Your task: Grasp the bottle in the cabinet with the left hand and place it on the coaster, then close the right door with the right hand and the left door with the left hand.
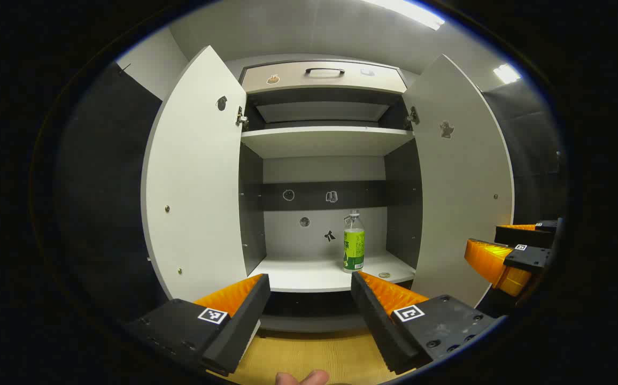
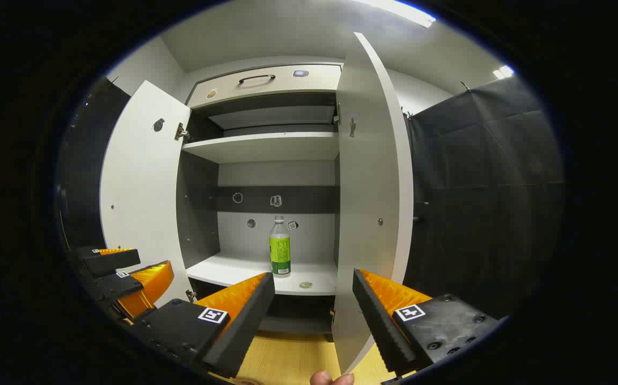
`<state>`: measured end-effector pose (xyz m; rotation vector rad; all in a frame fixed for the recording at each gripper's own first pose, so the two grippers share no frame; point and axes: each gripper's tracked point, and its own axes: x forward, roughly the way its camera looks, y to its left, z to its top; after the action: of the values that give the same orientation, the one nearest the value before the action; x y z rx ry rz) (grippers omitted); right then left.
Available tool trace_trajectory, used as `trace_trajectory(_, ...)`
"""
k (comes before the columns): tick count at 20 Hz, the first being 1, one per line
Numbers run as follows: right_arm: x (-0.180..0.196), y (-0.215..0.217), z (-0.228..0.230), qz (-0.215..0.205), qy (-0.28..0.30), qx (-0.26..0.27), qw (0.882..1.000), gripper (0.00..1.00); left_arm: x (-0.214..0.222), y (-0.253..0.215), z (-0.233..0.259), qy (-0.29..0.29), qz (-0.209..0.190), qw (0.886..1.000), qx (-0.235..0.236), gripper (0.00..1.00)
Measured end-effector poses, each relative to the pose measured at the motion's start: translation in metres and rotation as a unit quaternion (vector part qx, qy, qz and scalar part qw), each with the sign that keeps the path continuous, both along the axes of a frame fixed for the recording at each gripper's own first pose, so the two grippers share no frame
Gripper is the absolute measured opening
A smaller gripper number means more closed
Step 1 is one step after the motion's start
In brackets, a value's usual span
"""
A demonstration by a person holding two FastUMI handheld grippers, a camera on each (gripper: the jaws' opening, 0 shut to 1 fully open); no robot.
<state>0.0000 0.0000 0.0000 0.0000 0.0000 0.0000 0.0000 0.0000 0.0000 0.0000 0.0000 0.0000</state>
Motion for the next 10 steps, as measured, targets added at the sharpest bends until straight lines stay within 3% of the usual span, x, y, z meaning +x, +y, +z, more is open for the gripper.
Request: trace_trajectory(10,0.0013,-0.0005,0.0018,-0.001,-0.003,0.002,1.000,0.98,0.0005,0.0016,0.0025,-0.005,0.003,1.000,0.004,0.97)
